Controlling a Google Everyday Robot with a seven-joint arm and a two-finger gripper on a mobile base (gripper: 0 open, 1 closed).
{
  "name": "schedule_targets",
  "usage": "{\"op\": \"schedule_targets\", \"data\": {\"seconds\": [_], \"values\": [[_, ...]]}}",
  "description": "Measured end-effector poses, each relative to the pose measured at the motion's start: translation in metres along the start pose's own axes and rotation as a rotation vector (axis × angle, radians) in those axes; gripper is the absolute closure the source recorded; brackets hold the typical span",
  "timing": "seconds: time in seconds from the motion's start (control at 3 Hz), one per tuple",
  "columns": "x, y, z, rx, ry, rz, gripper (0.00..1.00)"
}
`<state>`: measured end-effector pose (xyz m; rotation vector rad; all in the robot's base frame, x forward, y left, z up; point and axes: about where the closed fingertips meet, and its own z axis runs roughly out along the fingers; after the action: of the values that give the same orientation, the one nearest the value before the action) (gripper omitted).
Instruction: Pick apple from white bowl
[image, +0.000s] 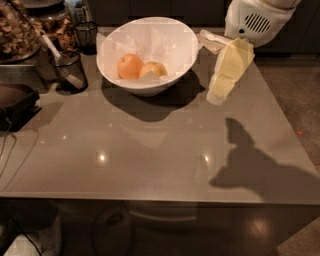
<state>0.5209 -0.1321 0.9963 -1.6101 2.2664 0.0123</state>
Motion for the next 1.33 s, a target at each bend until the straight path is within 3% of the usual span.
{"op": "schedule_targets", "data": {"seconds": [0.33, 1.0, 1.33], "values": [[-0.031, -0.033, 0.011, -0.035, -0.026, 0.027, 0.0], [-0.048, -0.048, 0.005, 0.007, -0.081, 0.016, 0.0], [-0.108, -0.08, 0.028, 0.009, -0.085, -0.064, 0.0]]}}
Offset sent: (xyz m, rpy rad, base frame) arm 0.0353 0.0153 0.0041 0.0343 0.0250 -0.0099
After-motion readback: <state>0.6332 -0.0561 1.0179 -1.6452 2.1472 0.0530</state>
